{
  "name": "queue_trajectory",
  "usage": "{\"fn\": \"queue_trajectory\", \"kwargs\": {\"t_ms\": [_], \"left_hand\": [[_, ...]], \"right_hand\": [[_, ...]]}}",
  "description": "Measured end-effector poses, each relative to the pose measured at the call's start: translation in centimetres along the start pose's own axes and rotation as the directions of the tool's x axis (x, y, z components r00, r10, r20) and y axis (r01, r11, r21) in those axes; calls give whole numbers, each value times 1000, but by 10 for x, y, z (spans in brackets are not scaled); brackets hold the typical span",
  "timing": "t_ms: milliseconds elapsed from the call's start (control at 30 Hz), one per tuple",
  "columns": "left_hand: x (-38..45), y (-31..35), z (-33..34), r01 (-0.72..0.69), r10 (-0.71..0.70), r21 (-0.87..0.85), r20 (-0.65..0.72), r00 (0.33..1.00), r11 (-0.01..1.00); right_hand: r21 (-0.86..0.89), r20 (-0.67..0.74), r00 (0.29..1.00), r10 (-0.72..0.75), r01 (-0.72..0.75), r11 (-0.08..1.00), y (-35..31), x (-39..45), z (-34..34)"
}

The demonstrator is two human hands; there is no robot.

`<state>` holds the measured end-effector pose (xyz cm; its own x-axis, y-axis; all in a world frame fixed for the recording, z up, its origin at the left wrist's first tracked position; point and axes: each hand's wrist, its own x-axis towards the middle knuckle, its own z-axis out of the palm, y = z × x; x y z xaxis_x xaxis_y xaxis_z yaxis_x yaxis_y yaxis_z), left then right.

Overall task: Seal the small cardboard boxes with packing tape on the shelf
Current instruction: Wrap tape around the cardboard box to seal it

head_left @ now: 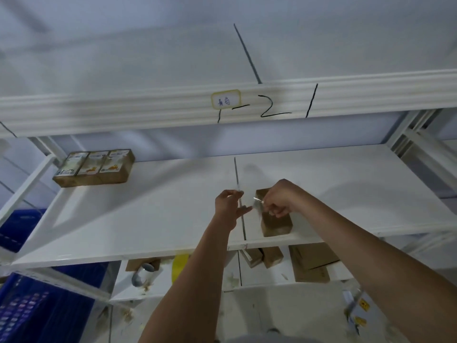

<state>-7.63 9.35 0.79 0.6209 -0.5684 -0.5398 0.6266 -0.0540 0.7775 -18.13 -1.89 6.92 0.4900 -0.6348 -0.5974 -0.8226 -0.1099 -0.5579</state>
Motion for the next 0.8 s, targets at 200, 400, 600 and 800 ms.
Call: {"fn": "queue_trajectory", "kwargs": {"t_ms": [200, 400, 600, 800], "left_hand": [[1, -3, 25, -7, 3, -84, -42, 999, 996], [6, -4, 46, 45, -64, -246, -67, 996, 968], [11, -21, 53, 18, -39, -146, -138, 990, 989], [9, -33, 50, 48, -63, -79, -200, 978, 996]], "right_hand": [[-5, -53, 995, -90, 90, 996, 19, 18, -31], [38, 54, 995, -81, 79, 996, 32, 33, -58], [323, 95, 988, -122, 85, 943, 55, 47, -71], [435, 182, 981, -63, -23, 900, 70, 56, -75]]}}
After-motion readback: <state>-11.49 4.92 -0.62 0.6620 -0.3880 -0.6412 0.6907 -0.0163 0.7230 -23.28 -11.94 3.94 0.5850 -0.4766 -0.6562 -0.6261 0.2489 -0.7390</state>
